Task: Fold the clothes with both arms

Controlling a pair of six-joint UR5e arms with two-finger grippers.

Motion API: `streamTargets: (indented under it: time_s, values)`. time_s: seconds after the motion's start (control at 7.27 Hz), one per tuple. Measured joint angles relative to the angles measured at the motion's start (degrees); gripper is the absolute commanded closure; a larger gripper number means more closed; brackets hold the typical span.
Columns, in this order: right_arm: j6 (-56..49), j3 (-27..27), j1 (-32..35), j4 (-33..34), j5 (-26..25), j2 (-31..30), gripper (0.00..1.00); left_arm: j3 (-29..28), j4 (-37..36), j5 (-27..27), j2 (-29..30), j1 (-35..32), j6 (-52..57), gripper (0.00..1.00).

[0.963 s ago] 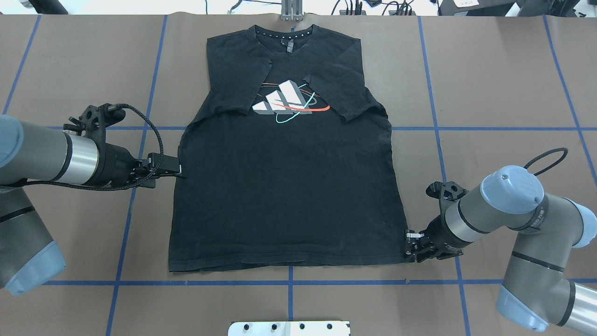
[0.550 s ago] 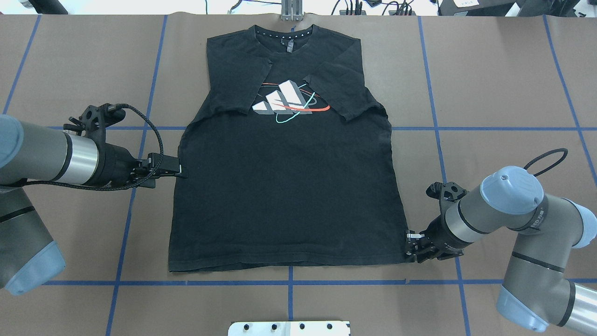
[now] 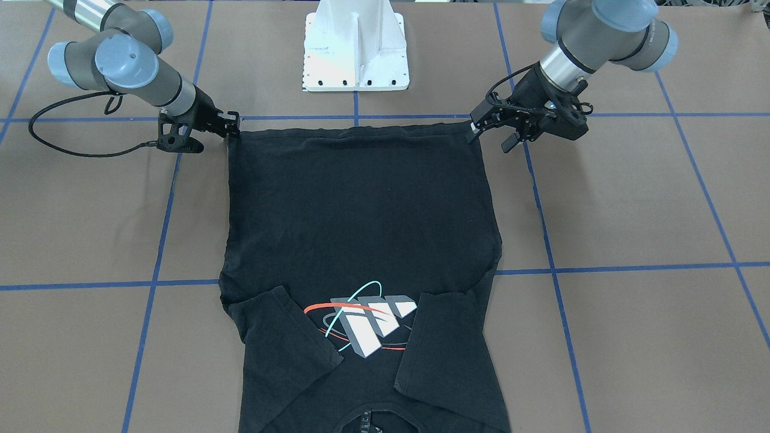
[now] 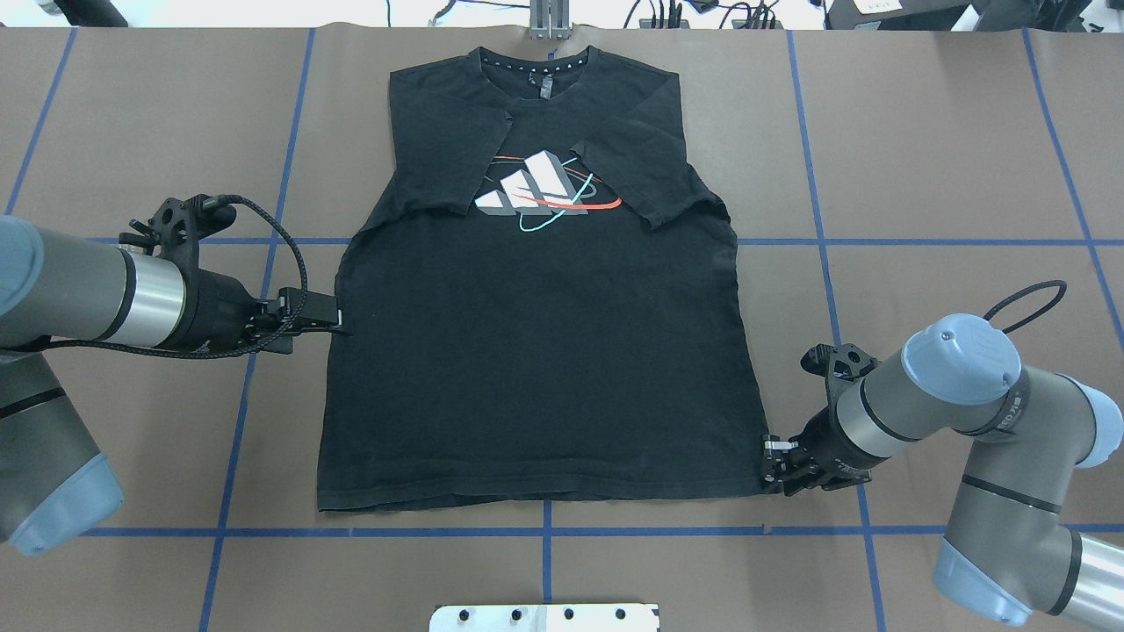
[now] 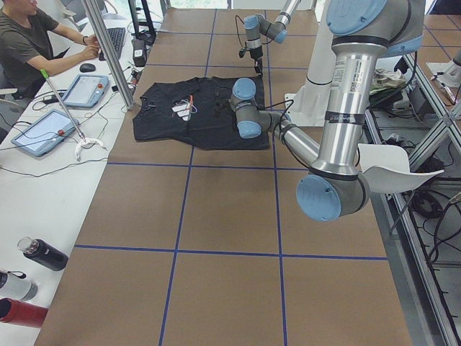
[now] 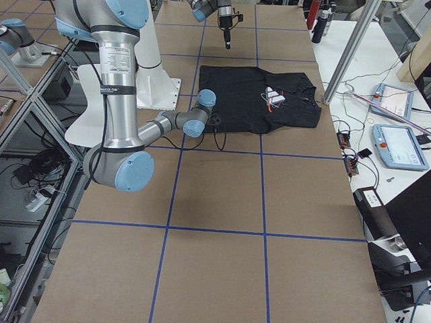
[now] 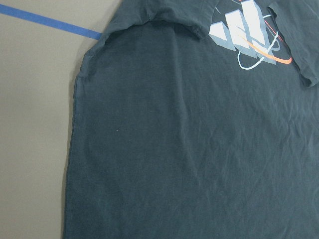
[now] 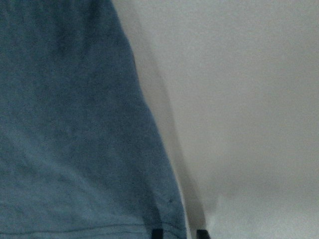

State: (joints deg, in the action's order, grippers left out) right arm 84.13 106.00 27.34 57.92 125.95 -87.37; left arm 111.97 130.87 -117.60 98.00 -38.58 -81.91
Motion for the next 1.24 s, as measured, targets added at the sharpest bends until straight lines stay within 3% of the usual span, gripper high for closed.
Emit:
streamTargets:
  time_s: [1.24]
  values:
    - [0.0, 4.5, 2.1, -0.5, 1.9, -0.8, 1.00, -0.1, 0.1, 2.2, -0.6, 3.1, -1.7, 0.00]
